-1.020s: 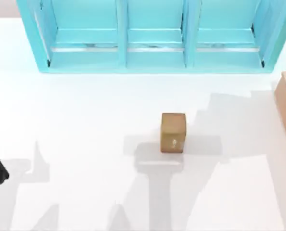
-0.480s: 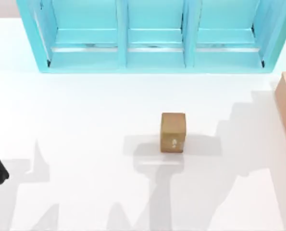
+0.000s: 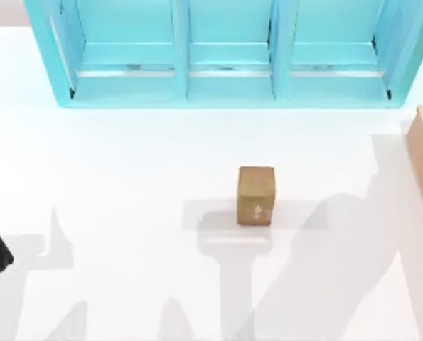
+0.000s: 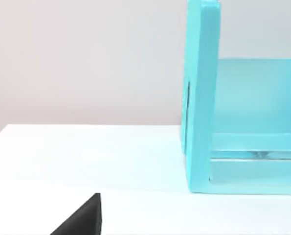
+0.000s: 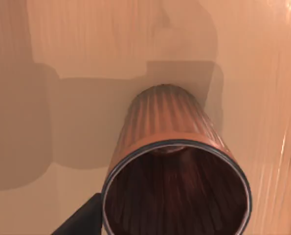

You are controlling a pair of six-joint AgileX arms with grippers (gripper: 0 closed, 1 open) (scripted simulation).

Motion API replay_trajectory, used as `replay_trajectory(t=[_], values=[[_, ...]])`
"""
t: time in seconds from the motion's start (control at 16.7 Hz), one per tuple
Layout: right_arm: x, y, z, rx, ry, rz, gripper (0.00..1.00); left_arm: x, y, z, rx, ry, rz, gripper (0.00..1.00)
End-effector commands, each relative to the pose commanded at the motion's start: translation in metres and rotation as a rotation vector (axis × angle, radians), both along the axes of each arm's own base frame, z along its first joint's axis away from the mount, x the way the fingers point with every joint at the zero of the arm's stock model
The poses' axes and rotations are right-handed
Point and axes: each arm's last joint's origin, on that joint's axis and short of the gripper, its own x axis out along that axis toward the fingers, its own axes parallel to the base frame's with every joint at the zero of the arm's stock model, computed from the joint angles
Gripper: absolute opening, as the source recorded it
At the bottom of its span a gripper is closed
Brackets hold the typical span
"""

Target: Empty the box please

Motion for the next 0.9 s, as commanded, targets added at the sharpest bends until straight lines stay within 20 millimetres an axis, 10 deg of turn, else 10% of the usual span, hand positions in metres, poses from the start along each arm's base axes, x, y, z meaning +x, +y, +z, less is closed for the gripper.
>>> replay_trajectory(t=[0.6,0.9], values=[[-0.004,-0.001,-0.035,-0.007,-0.001,-0.008,1.00,0.000,0.000,0.000,0.000,0.000,0.000,1.00],[-0.004,-0.001,-0.035,-0.007,-0.001,-0.008,0.62,0.000,0.000,0.000,0.000,0.000,0.000,1.00]])
